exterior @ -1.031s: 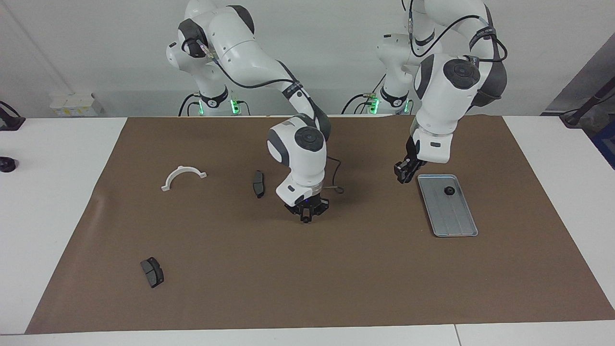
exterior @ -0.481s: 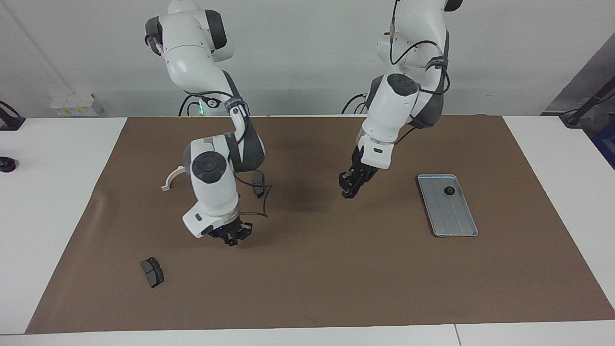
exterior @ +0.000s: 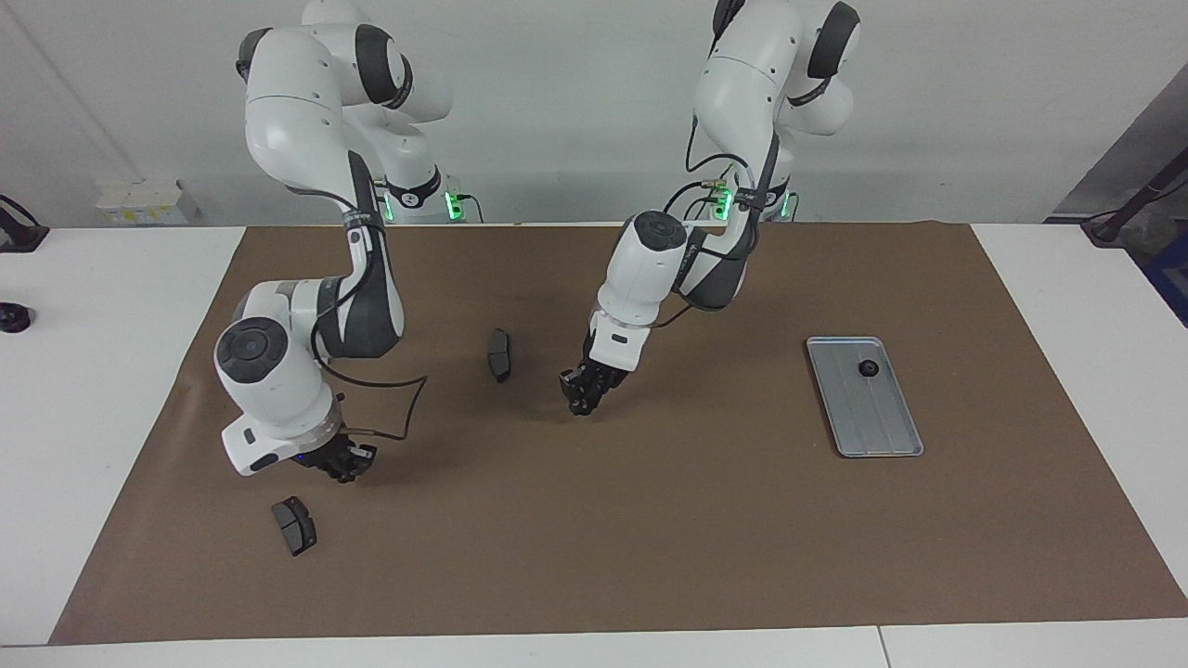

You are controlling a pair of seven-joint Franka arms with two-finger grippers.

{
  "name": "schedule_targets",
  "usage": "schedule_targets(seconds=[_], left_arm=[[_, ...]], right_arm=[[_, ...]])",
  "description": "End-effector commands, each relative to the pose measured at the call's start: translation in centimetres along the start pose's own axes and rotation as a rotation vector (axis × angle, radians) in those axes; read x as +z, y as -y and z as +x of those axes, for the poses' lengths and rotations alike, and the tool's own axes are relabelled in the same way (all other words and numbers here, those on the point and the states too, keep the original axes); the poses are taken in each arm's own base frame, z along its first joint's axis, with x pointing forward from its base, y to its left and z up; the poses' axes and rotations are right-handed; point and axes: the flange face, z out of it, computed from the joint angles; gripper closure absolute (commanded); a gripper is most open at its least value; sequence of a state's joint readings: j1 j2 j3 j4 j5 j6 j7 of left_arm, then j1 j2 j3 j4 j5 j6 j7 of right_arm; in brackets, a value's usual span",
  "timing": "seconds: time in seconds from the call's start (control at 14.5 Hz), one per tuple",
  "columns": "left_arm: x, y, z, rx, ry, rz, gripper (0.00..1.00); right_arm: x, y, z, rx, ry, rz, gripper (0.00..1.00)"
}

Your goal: Place bearing gear from tray to pile

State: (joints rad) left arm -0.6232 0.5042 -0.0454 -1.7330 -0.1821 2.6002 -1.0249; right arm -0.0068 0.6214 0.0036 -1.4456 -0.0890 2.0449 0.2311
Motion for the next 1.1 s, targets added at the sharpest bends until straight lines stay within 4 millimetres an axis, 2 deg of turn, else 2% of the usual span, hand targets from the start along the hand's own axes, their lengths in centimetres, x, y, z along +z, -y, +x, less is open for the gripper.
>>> schedule_targets(seconds=[0.0,0.07,0.21,0.28,0.34,0.41,0.48,0.55,0.62,0.76,0.89,1.03], left_arm=[[0.4,0.8,0.6,-0.024,-0.014,-0.019,0.91],[0.4,0.9,0.6,-0.026,-0.012,-0.015,0.70],[-0.1,0.5,0.5,-0.056,0.002,0.004,0.11],[-0.8,-0.2,0.7,-0.092,0.017,0.033,0.00],[-2.0,-0.9,1.6,-0.118,0.031,0.062,0.00],[-2.9,-0.8,2.7,-0.133,0.038,0.101,0.00],[-3.9,-0.1,4.3,-0.145,0.026,0.129,0.00],[-6.1,0.6,5.7,-0.165,0.010,0.138,0.00],[-8.5,2.1,7.6,-0.198,0.007,0.175,0.00],[-11.6,5.7,11.6,-0.267,0.008,0.256,0.00],[-13.8,9.5,15.5,-0.333,-0.001,0.321,0.00],[-14.8,13.9,18.6,-0.371,-0.013,0.402,0.00]], right_arm=[[0.6,-1.4,-1.8,0.001,0.016,-0.001,0.68],[0.7,-1.6,-1.8,0.000,0.007,-0.005,0.44],[0.6,-1.7,-1.8,0.008,0.002,-0.007,0.13],[0.5,-1.6,-1.7,0.009,-0.001,-0.008,0.04],[0.1,-1.1,-1.7,0.002,-0.007,-0.007,0.03],[-0.4,-0.3,-1.6,-0.003,-0.016,-0.005,0.03],[-1.4,1.4,-1.8,-0.027,-0.032,-0.004,0.03],[-2.0,3.5,-2.2,-0.049,-0.046,-0.002,0.03],[-3.1,6.0,-2.4,-0.058,-0.068,0.003,0.03],[-4.2,11.9,-3.6,-0.053,-0.126,0.041,0.03],[-4.5,17.6,-5.6,-0.049,-0.163,0.072,0.03],[-4.7,22.4,-8.0,-0.096,-0.181,0.098,0.03]])
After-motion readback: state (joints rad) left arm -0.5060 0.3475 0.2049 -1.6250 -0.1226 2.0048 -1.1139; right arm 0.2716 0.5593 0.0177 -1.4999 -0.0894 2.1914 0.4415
